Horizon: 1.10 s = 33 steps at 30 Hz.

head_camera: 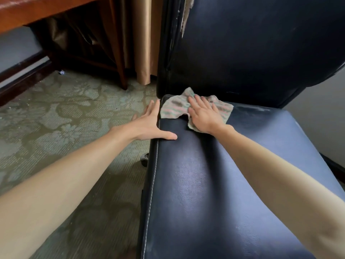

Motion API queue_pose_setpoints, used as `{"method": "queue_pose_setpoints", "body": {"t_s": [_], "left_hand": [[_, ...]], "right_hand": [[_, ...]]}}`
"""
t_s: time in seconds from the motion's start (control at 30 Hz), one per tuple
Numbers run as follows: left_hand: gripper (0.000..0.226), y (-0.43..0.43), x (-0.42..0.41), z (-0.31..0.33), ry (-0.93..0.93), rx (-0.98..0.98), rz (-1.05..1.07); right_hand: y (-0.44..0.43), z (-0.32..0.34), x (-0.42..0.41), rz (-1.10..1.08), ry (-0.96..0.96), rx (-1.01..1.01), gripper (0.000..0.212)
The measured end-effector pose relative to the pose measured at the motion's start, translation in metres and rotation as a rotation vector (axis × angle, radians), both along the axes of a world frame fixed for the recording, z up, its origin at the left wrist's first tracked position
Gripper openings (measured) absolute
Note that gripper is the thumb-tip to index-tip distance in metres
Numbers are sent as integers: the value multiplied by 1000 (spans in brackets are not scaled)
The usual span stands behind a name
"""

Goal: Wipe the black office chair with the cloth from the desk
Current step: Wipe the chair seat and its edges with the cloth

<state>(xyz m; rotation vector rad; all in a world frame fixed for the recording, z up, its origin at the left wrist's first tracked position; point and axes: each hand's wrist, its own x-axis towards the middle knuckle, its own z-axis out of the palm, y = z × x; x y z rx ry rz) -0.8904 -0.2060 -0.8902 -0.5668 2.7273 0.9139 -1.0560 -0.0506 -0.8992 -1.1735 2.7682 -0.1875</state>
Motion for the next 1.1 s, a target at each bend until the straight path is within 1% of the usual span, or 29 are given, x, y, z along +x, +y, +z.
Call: {"method": "queue_pose_setpoints", "body": {"t_s": [0.1,0.17,0.3,0.4,0.53,0.63,0.83,0.97,1.03,1.1], "left_hand": [[147,-1,-5,1,-39,-59,20],[148,-3,-7,3,-90,-71,20],[143,-3,-9,0,-133,-103,-12],[140,-1,-6,-1,-132,-112,0],[142,-2,-7,0,-170,-117,-2],[137,-3,-10,-1,-237,-124,-7],[136,-2,-14,5,-291,-138,-29],[133,-1,-15,9,-295,-115,-40],[137,-2,-17,11,-223,-133,-56],[141,3,-23,14,-104,-202,-55]], "right_hand": [[21,-1,-16,-117,15,9,54],[16,1,-14,-113,27,-20,53],[-22,7,6,59,-1,-83,52],[-56,10,18,175,-15,-70,51],[-71,0,18,231,43,30,49],[-67,-7,14,230,49,-20,48],[-44,-7,2,189,30,-97,49],[0,-4,-20,77,18,-72,49],[28,-3,-30,11,39,-55,50],[46,-4,-34,-44,49,-59,51]]}}
